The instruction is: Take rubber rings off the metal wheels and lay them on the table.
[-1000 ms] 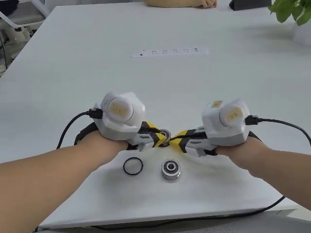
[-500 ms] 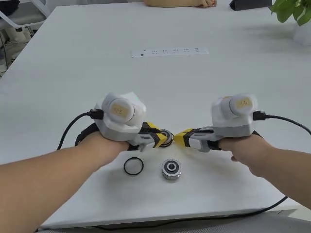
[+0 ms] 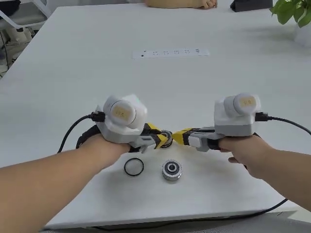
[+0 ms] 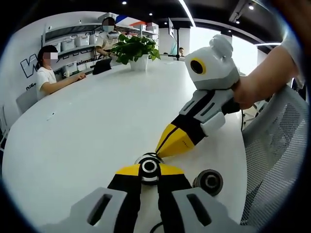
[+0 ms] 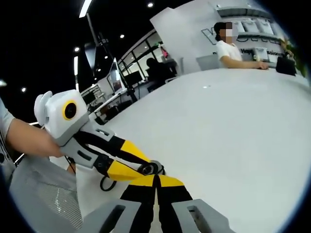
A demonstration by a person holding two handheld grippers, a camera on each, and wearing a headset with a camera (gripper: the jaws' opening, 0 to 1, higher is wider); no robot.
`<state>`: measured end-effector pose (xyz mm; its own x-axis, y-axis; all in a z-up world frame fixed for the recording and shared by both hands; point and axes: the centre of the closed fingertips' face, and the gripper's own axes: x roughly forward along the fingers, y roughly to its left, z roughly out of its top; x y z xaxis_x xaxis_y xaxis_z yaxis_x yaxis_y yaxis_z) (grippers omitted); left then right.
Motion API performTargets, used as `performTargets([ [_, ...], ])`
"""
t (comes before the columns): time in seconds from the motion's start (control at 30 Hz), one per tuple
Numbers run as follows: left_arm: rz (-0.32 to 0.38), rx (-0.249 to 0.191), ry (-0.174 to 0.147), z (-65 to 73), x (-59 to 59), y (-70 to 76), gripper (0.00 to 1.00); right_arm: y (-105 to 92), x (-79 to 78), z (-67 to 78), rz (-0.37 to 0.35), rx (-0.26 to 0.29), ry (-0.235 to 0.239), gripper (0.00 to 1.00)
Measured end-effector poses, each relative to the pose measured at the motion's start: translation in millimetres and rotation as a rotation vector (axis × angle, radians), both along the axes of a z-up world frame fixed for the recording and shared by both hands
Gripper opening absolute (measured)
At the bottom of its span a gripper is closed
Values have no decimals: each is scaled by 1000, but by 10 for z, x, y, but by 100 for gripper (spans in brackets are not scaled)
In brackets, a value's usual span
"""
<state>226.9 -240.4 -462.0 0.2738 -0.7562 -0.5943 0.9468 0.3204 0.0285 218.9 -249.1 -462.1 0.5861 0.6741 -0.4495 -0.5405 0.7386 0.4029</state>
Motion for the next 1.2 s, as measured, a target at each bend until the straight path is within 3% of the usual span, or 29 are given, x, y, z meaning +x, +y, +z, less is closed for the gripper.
performTargets([
  [0.4, -6, 2, -1, 0, -8, 3, 7, 114, -36, 55, 30, 25, -2, 0],
  [0.53, -11, 4, -8, 2, -22, 2, 7, 155, -39, 103, 40, 61, -2, 0],
  [0.9, -11, 1, -8, -2, -22, -1, 7, 155, -98, 130, 60, 96, 15, 0],
  [1.0, -12, -1, -8, -2, -21, -2, 7, 196, -176, 196, 86, 141, 22, 0],
  [1.2, -5, 1, -1, -2, -24, -1, 7, 177, -182, 178, 93, 110, 12, 0],
])
